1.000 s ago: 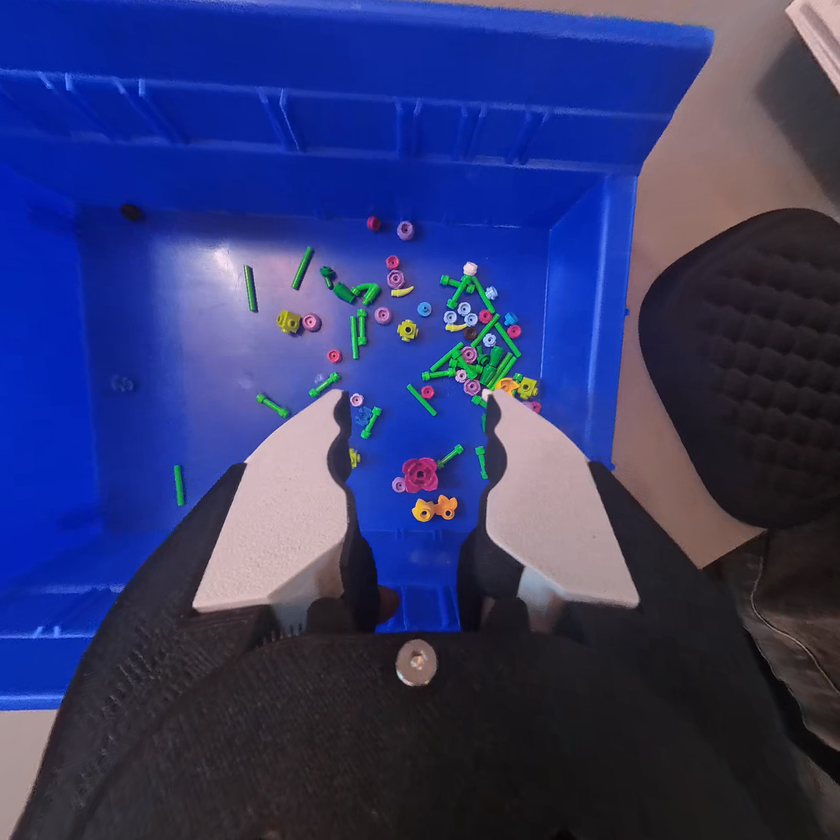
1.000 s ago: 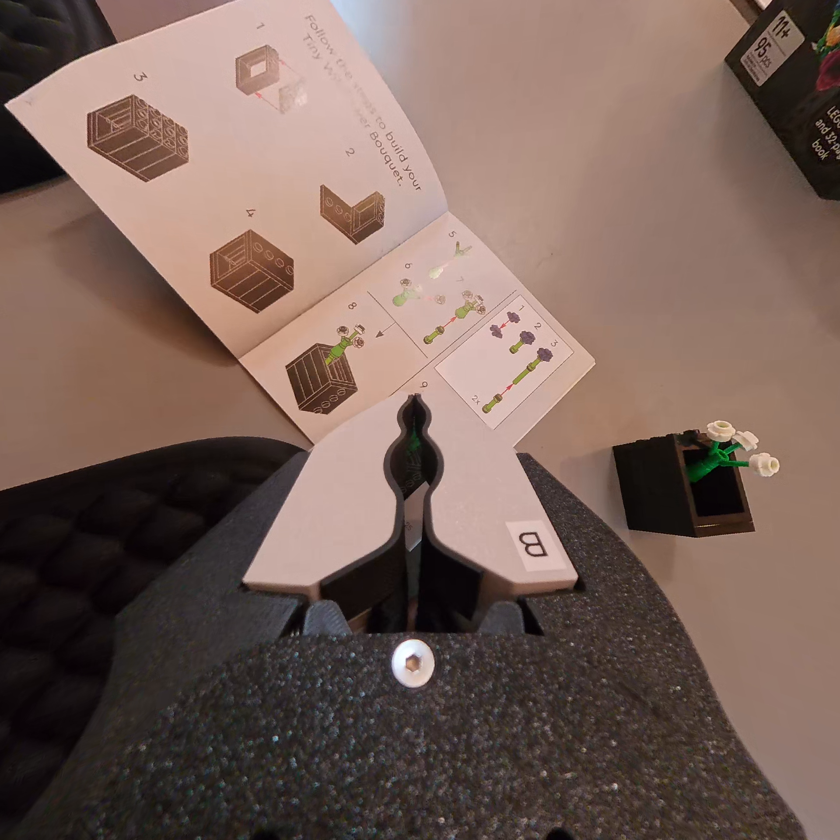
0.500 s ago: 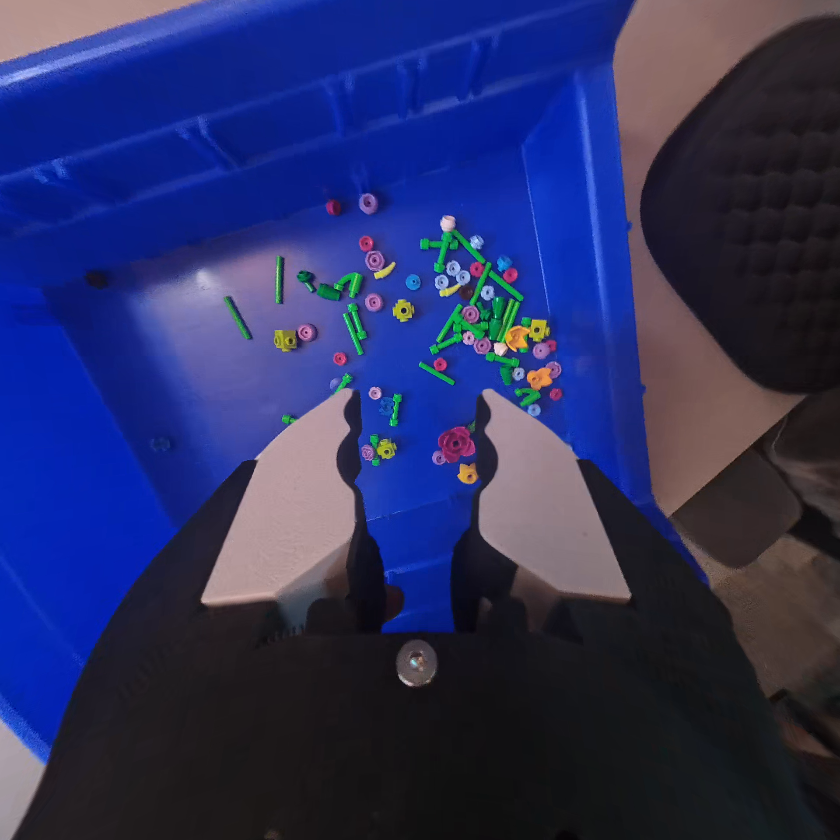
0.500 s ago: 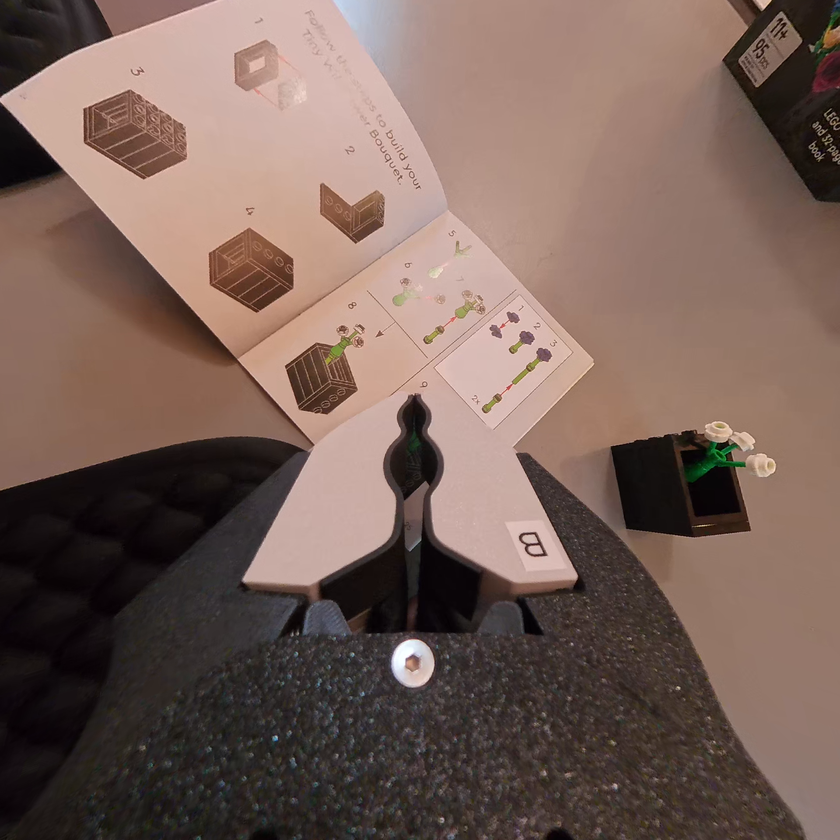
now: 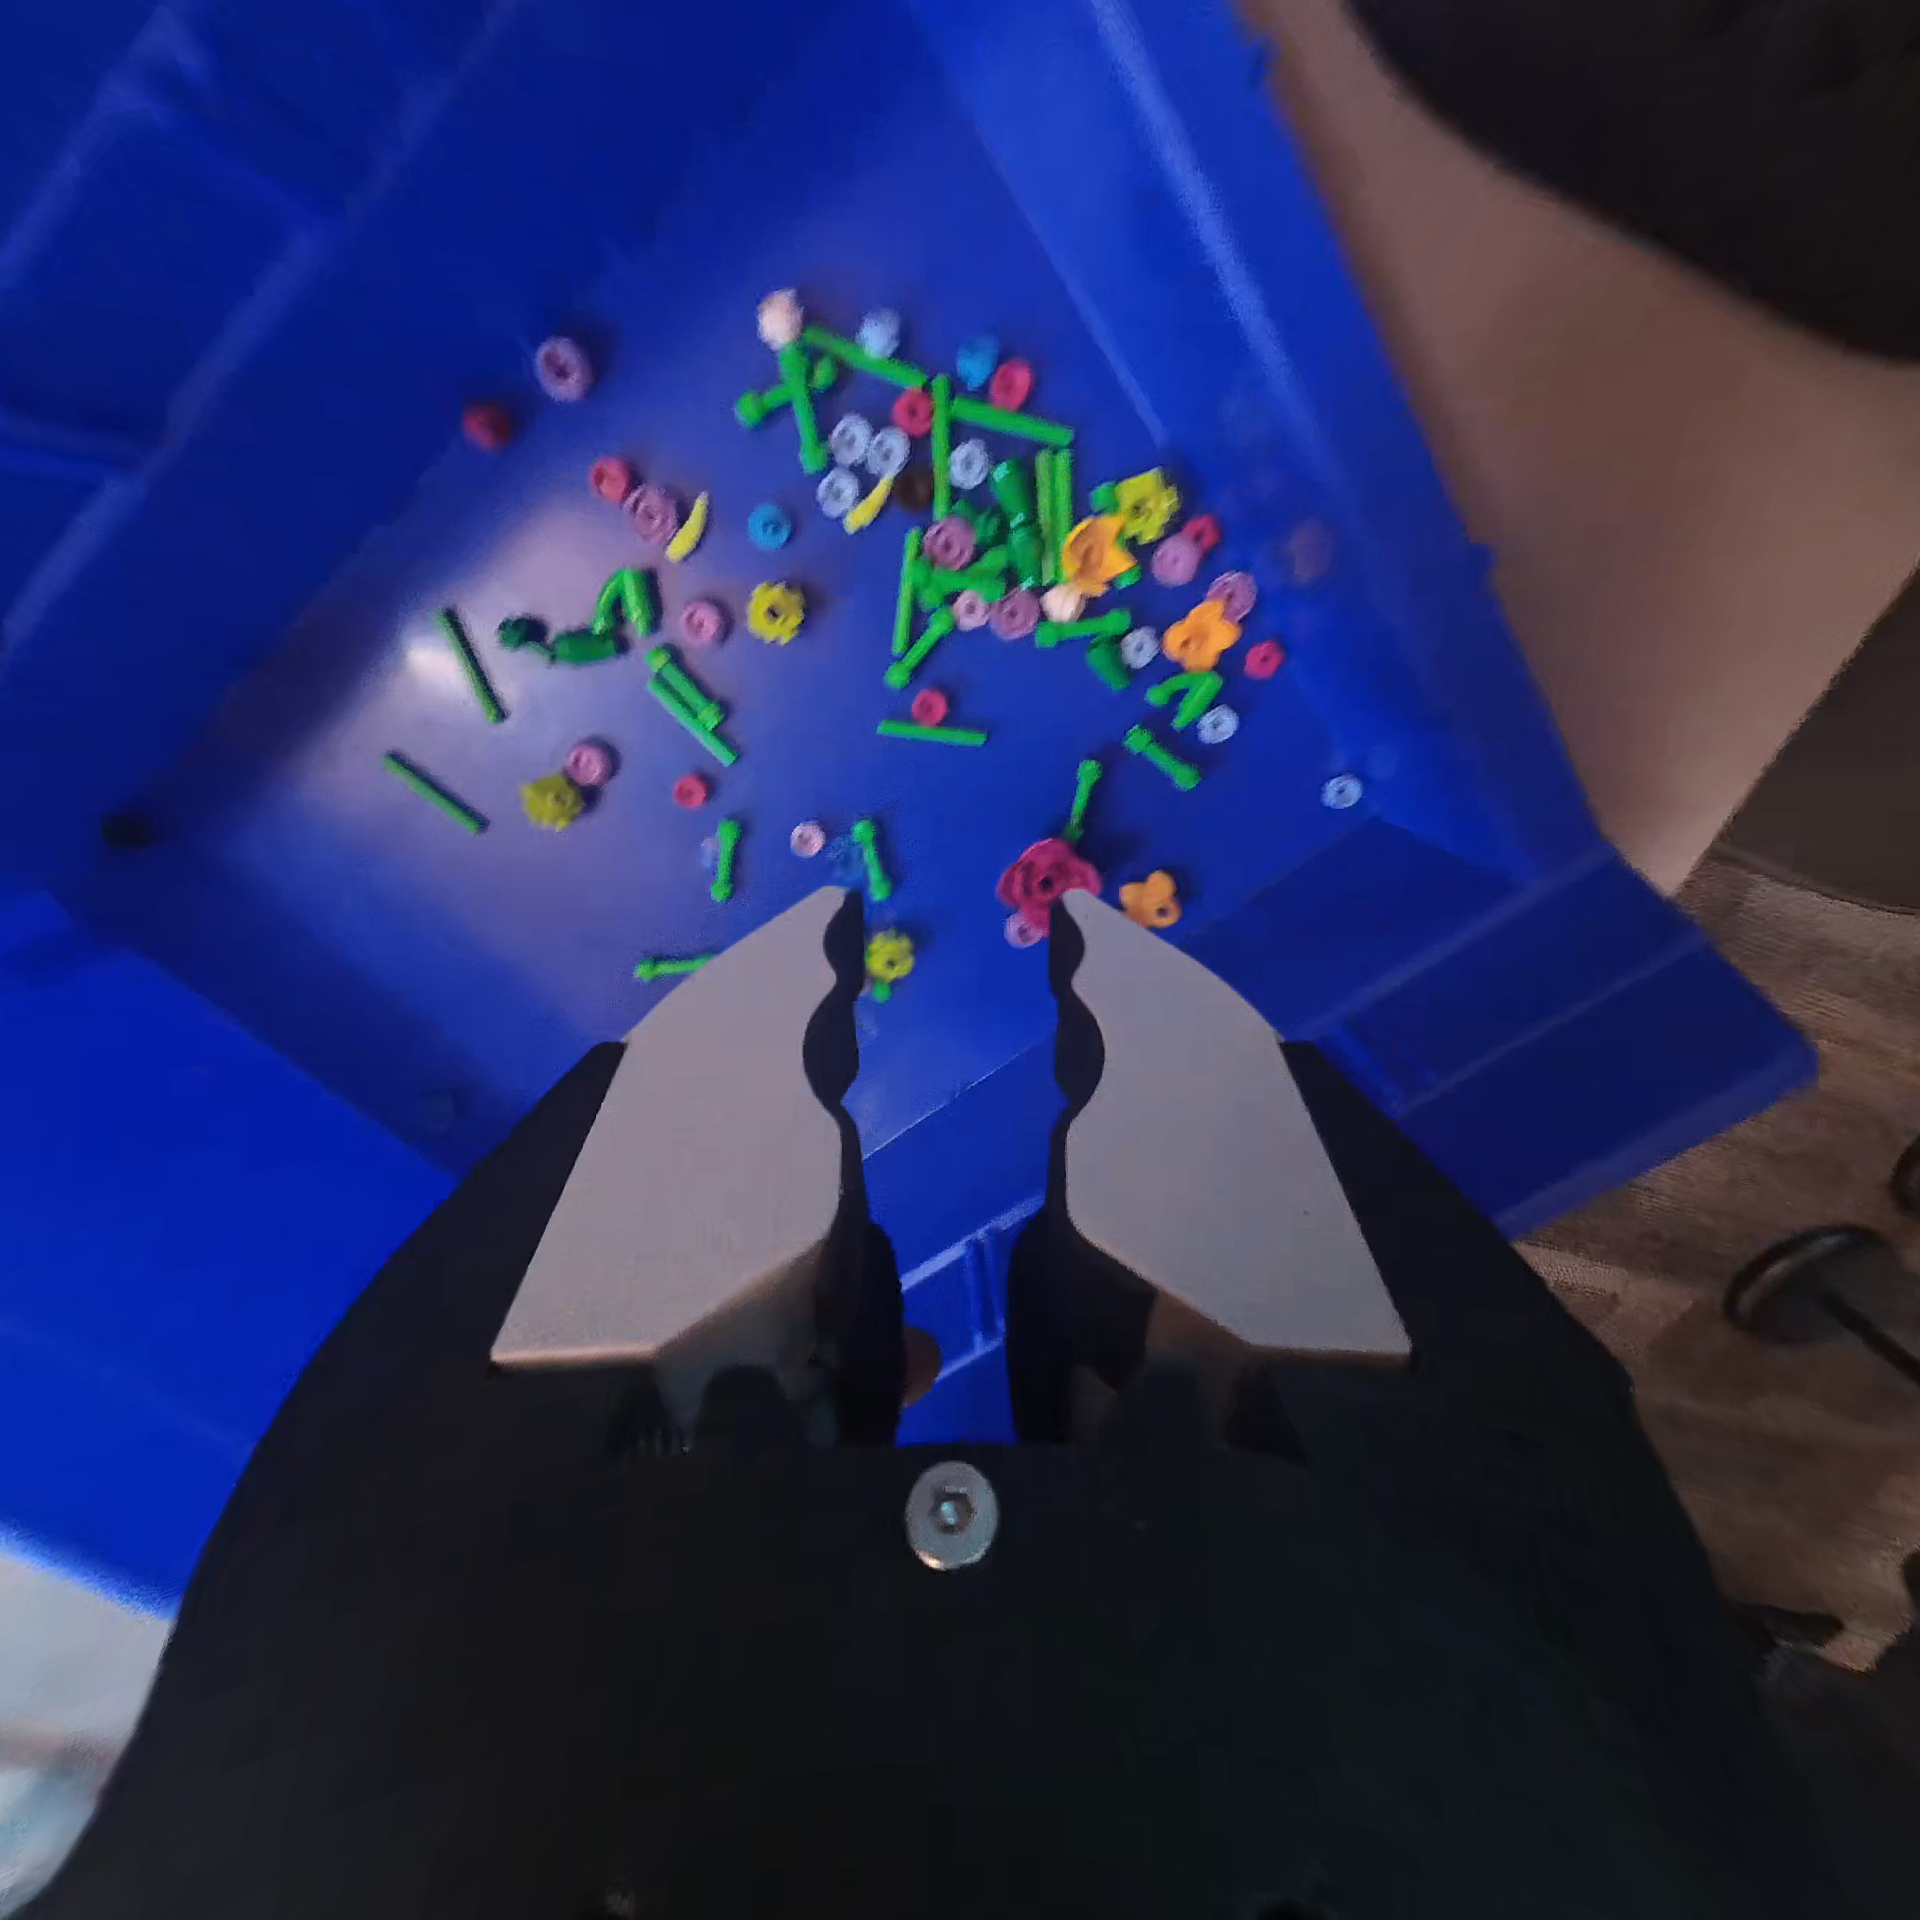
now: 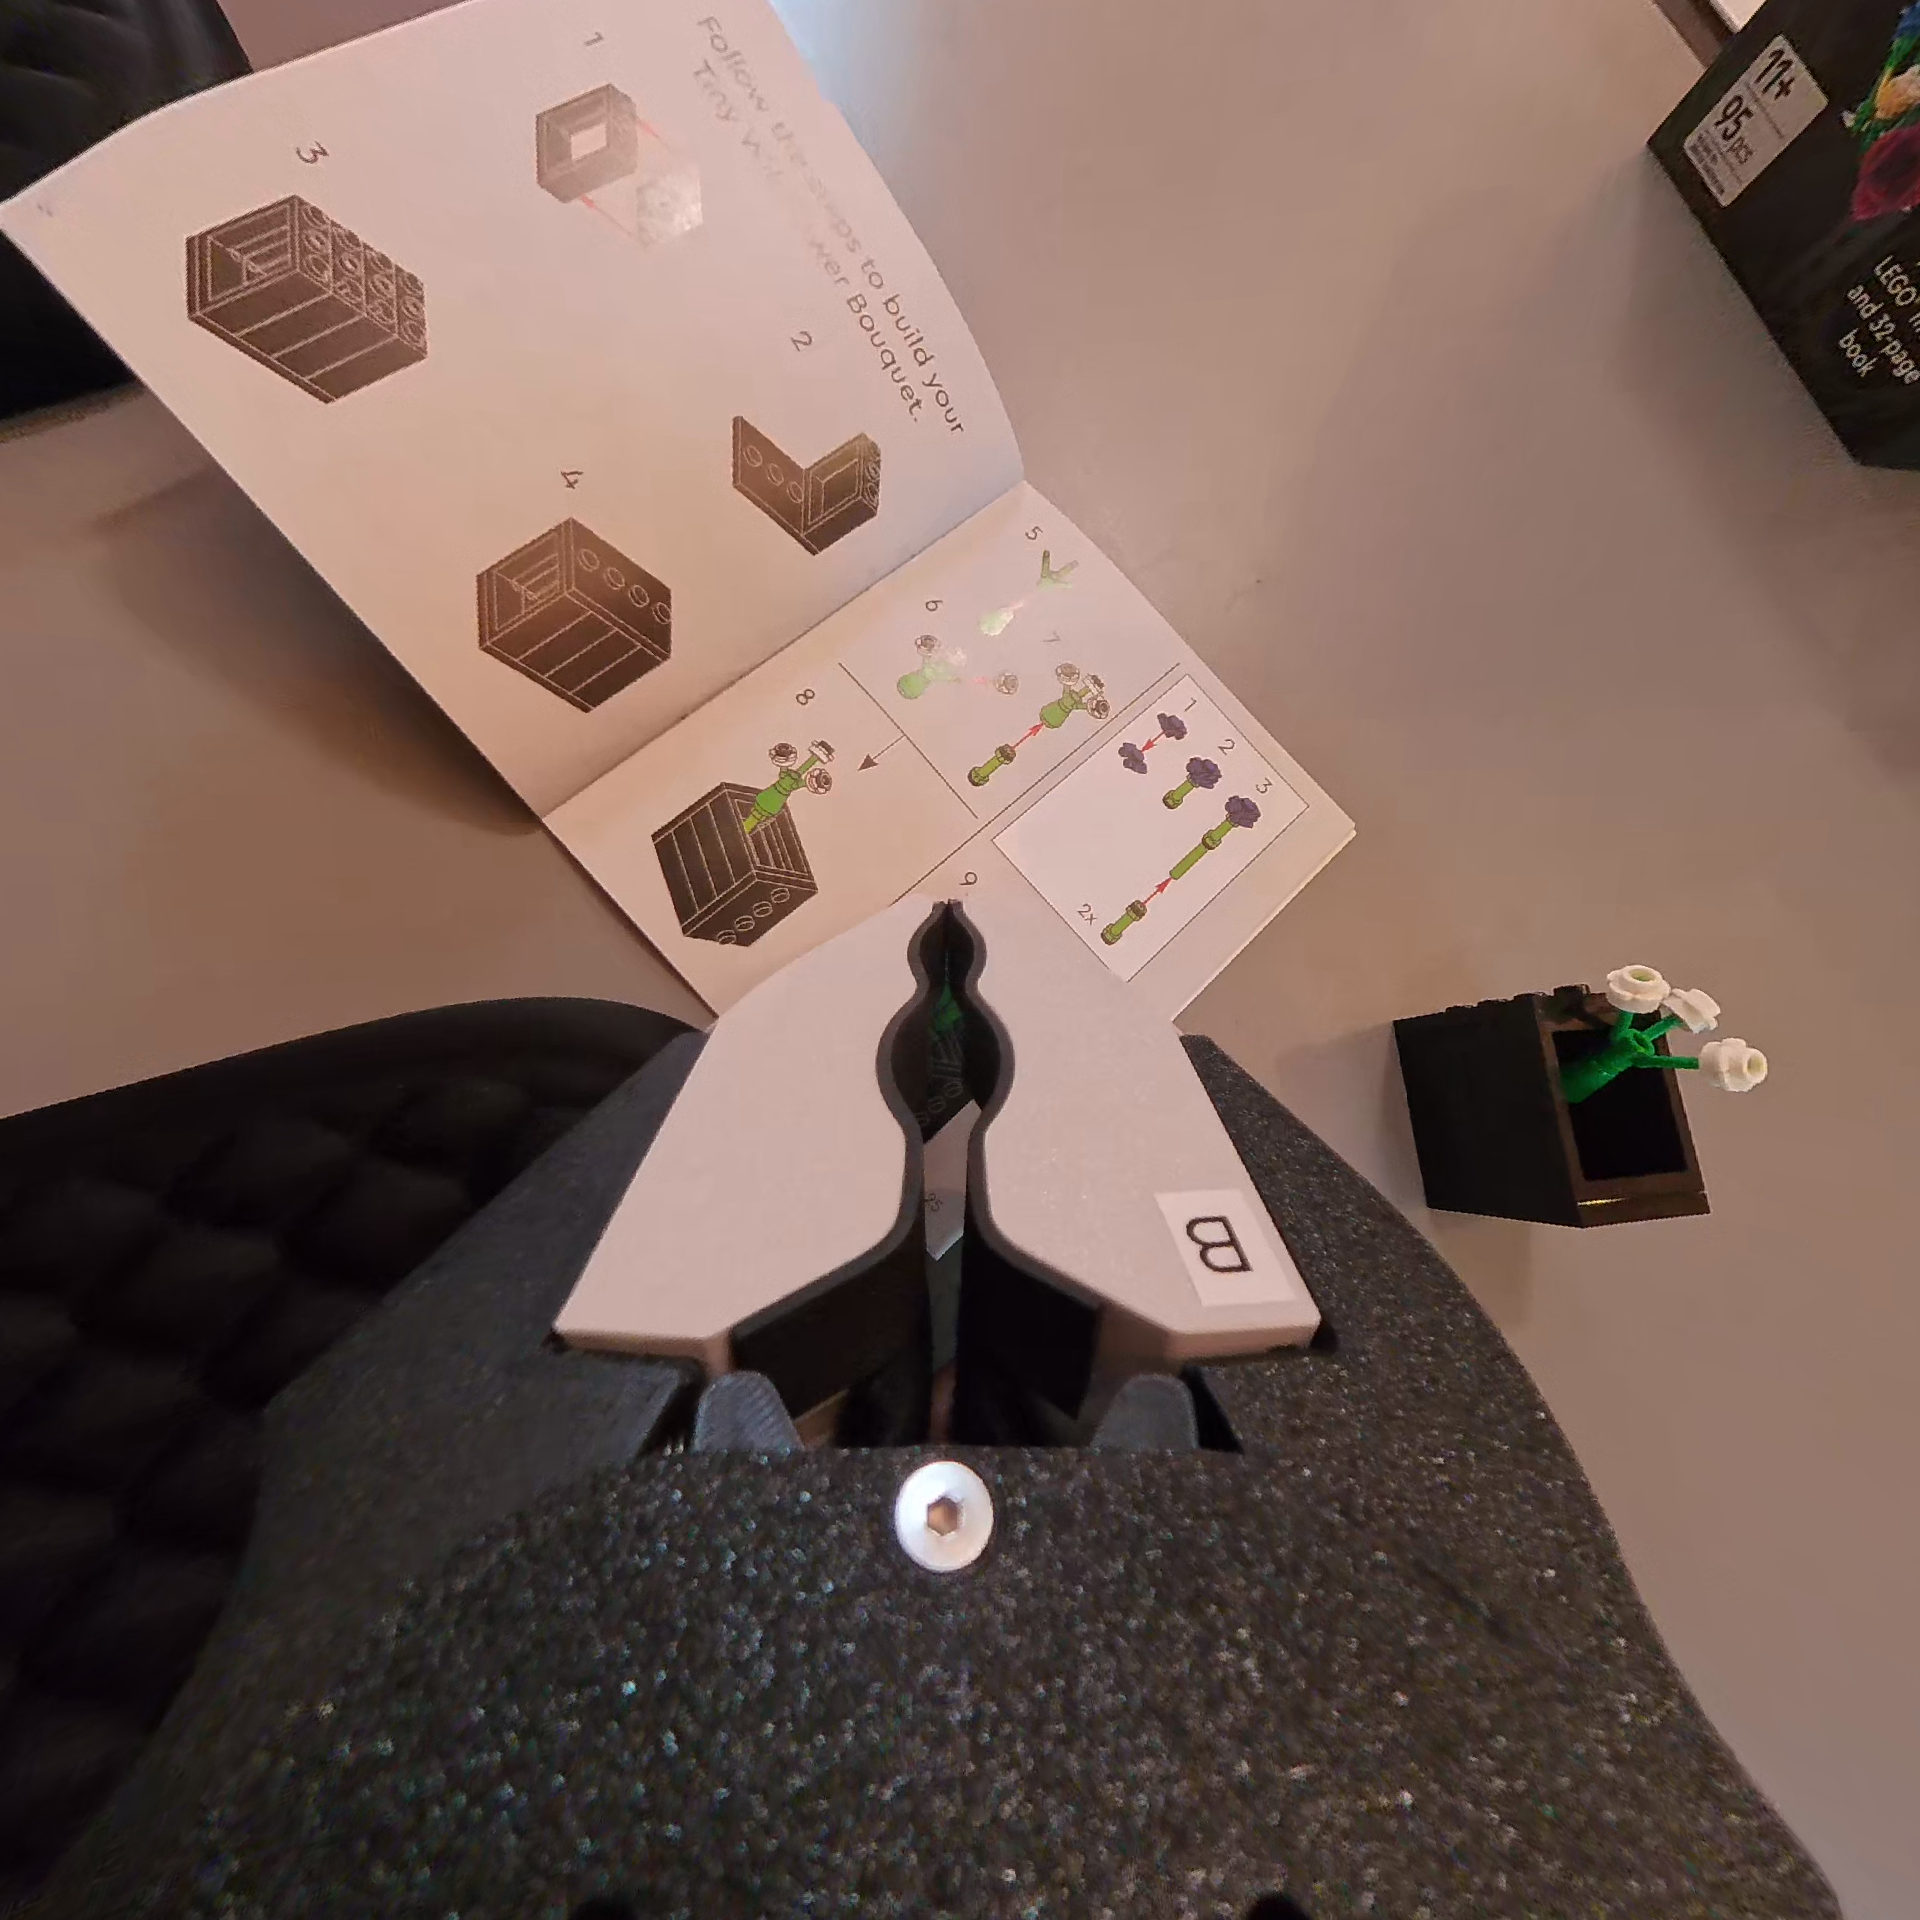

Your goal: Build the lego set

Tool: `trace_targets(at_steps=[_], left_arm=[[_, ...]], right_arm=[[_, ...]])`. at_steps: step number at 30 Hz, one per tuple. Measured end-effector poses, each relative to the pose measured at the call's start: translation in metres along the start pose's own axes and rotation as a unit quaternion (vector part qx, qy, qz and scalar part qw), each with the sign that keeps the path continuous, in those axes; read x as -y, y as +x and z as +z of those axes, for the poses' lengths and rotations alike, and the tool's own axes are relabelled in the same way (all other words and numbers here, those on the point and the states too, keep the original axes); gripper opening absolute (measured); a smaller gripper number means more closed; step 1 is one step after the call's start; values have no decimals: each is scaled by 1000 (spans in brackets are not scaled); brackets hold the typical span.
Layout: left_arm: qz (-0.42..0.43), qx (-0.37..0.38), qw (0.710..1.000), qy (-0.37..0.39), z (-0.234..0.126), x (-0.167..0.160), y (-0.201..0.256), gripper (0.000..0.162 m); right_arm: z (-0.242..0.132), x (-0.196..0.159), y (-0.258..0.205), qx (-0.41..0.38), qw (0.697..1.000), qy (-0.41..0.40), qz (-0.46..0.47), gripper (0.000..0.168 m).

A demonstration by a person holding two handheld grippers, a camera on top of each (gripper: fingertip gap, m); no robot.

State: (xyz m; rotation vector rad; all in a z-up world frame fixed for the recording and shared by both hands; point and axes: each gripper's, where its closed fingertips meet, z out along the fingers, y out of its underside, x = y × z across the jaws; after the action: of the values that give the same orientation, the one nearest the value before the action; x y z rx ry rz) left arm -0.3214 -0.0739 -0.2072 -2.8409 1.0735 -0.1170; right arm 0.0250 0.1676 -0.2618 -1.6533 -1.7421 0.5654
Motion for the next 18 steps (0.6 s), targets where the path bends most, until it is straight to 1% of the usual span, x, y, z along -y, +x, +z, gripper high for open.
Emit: trace_targets(at_steps=[3, 4, 6, 8, 9, 12, 14, 16, 18], left_arm=[[-57, 24, 998, -30, 3, -14, -16, 21], [-79, 27, 996, -34, 4, -17, -20, 16], [-102, 19, 994, -22, 7, -17, -23, 13], [-96, 7, 995, -13, 10, -16, -22, 14], [-90, 9, 996, -16, 11, -18, -22, 17], [-81, 44, 995, -40, 13, -24, -32, 26], [-75, 68, 994, -30, 12, -22, -42, 23], [-70, 95, 992, -34, 10, -28, -55, 19], [-94, 99, 990, -39, 12, -34, -64, 19]], right_arm=[[0, 0, 0, 0, 1000, 0, 0, 0], [0, 0, 0, 0, 1000, 0, -1, 0], [0, 0, 0, 0, 1000, 0, -1, 0], [0, 0, 0, -1, 1000, 0, -2, 0], [0, 0, 0, -2, 1000, 0, -3, 0], [0, 0, 0, -2, 1000, 0, -3, 0], [0, 0, 0, -1, 1000, 1, -2, 0], [0, 0, 0, -1, 1000, 1, -2, 0], [0, 0, 0, -2, 1000, 1, -3, 0]])
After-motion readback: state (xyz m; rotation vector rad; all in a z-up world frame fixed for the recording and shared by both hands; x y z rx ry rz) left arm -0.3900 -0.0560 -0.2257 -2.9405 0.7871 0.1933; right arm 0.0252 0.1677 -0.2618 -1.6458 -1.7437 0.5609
